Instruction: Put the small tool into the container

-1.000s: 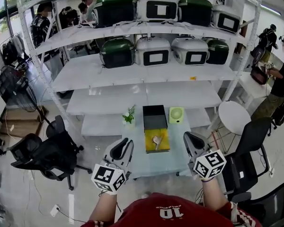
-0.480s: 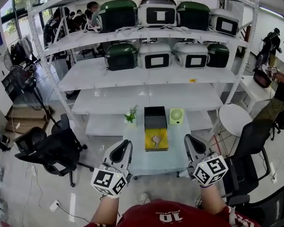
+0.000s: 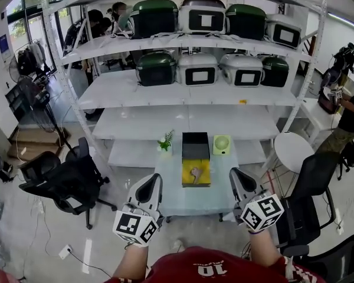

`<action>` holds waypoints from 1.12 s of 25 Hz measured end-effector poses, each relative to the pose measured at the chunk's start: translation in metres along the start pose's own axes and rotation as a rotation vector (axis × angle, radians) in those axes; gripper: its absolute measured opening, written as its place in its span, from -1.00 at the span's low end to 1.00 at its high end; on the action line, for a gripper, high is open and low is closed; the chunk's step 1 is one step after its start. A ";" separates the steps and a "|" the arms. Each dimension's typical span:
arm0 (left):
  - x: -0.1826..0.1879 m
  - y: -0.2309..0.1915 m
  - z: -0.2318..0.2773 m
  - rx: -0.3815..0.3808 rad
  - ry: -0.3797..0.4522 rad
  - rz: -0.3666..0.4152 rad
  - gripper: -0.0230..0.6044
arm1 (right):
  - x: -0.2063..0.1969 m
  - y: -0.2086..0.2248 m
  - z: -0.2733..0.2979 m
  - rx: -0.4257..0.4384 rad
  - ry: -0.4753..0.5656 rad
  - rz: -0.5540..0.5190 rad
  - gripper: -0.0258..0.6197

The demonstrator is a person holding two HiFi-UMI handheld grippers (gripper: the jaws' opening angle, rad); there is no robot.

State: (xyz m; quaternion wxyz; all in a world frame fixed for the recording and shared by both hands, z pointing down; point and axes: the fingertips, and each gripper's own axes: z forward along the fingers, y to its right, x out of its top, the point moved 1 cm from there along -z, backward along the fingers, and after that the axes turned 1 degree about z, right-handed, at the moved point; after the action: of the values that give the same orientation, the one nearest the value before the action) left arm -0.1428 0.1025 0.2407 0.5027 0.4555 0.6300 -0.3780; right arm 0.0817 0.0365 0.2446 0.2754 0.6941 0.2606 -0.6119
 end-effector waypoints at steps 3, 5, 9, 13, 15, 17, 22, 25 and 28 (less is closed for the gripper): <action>0.002 -0.002 -0.001 0.008 0.003 0.002 -0.97 | 0.000 -0.003 0.002 0.008 0.002 -0.004 -0.91; 0.003 -0.003 -0.001 0.008 0.006 0.002 -0.97 | 0.001 -0.005 0.004 0.011 0.002 -0.020 -0.91; -0.002 -0.002 0.001 0.001 -0.004 -0.003 -0.97 | 0.001 -0.009 0.008 0.019 0.002 -0.043 -0.91; -0.005 0.000 0.004 -0.008 -0.009 -0.008 -0.97 | -0.003 -0.016 0.011 0.036 -0.004 -0.057 -0.91; -0.006 0.000 0.005 -0.010 -0.008 -0.008 -0.97 | -0.004 -0.017 0.012 0.035 -0.009 -0.085 -0.91; -0.007 -0.001 0.007 -0.011 -0.009 -0.010 -0.97 | -0.006 -0.017 0.013 0.032 -0.016 -0.108 -0.91; -0.008 0.000 0.011 -0.018 -0.016 -0.007 -0.97 | -0.008 -0.014 0.015 0.031 -0.026 -0.091 -0.91; -0.007 0.000 0.010 -0.020 -0.014 -0.009 -0.97 | -0.011 -0.012 0.016 0.026 -0.034 -0.089 -0.91; -0.006 0.000 0.011 -0.024 -0.012 -0.005 -0.97 | -0.012 -0.011 0.016 0.024 -0.032 -0.086 -0.91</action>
State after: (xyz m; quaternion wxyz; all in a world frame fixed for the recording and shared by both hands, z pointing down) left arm -0.1394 0.0908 0.2446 0.5109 0.4456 0.6326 -0.3745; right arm 0.0616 0.0328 0.2537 0.2446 0.6756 0.2783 -0.6374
